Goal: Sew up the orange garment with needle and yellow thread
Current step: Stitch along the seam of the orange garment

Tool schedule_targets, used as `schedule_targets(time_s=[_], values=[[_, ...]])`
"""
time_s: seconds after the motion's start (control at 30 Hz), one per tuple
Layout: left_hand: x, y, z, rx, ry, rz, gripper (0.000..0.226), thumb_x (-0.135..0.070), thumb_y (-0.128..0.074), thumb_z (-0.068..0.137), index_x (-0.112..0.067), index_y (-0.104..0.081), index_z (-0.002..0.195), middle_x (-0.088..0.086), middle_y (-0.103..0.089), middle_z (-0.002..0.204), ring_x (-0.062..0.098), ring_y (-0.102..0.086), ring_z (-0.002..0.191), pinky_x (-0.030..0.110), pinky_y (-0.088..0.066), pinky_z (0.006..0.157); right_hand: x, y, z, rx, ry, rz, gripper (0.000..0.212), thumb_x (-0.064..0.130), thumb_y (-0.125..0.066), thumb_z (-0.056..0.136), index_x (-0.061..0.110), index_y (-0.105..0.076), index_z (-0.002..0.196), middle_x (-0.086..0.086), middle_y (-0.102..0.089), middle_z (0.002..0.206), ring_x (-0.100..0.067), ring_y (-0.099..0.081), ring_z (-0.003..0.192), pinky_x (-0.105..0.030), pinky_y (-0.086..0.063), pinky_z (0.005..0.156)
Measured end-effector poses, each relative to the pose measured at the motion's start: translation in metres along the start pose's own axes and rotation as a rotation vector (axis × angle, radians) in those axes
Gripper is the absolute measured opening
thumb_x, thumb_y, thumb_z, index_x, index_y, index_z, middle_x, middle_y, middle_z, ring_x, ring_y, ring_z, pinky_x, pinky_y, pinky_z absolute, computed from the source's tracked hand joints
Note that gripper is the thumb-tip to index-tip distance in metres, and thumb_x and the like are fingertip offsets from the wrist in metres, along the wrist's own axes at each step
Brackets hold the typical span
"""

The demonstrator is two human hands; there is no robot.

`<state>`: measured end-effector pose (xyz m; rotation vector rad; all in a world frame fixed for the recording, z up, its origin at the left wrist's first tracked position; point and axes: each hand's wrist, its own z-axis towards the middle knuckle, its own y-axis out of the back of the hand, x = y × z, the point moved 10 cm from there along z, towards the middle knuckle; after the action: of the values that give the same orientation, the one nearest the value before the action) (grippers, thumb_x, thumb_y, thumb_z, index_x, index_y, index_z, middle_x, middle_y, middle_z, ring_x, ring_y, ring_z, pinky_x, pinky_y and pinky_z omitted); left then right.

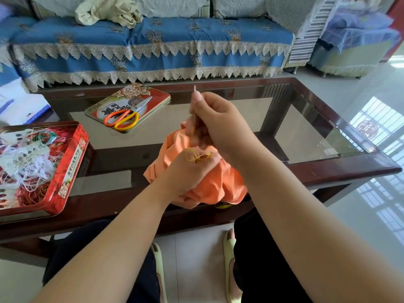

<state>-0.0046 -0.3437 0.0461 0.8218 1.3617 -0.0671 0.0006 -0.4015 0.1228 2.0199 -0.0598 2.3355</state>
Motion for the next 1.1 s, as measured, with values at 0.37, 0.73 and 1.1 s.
schedule_targets(time_s=[0.37, 0.73, 1.1], values=[[-0.013, 0.019, -0.003, -0.031, -0.188, -0.019, 0.036, -0.023, -0.043, 0.103, -0.005, -0.061, 0.078, -0.005, -0.049, 0.062, 0.007, -0.045, 0.062, 0.019, -0.035, 0.060, -0.055, 0.044, -0.048, 0.148, -0.261, -0.295, 0.034, 0.035, -0.048, 0.099, 0.004, -0.057, 0.088, -0.006, -0.053, 0.067, -0.015, -0.051, 0.050, -0.026, -0.044, 0.050], [0.003, 0.036, -0.005, -0.115, -0.088, -0.202, 0.029, -0.049, -0.044, 0.096, -0.027, -0.062, 0.090, -0.011, -0.062, 0.081, 0.004, -0.059, 0.087, 0.018, -0.043, 0.080, -0.046, 0.044, -0.053, 0.012, 0.005, -0.619, 0.023, 0.031, -0.057, 0.094, 0.012, -0.068, 0.086, 0.002, -0.067, 0.081, -0.019, -0.061, 0.077, -0.039, -0.052, 0.077], [-0.004, 0.033, -0.008, -0.031, -0.201, -0.135, 0.027, -0.032, -0.069, 0.087, -0.019, -0.048, 0.075, -0.020, -0.065, 0.085, -0.001, -0.062, 0.091, 0.017, -0.048, 0.081, -0.048, 0.055, -0.049, -0.102, -0.011, -0.556, 0.027, 0.033, -0.045, 0.099, 0.019, -0.060, 0.082, -0.011, -0.064, 0.083, -0.029, -0.062, 0.079, -0.050, -0.052, 0.079]])
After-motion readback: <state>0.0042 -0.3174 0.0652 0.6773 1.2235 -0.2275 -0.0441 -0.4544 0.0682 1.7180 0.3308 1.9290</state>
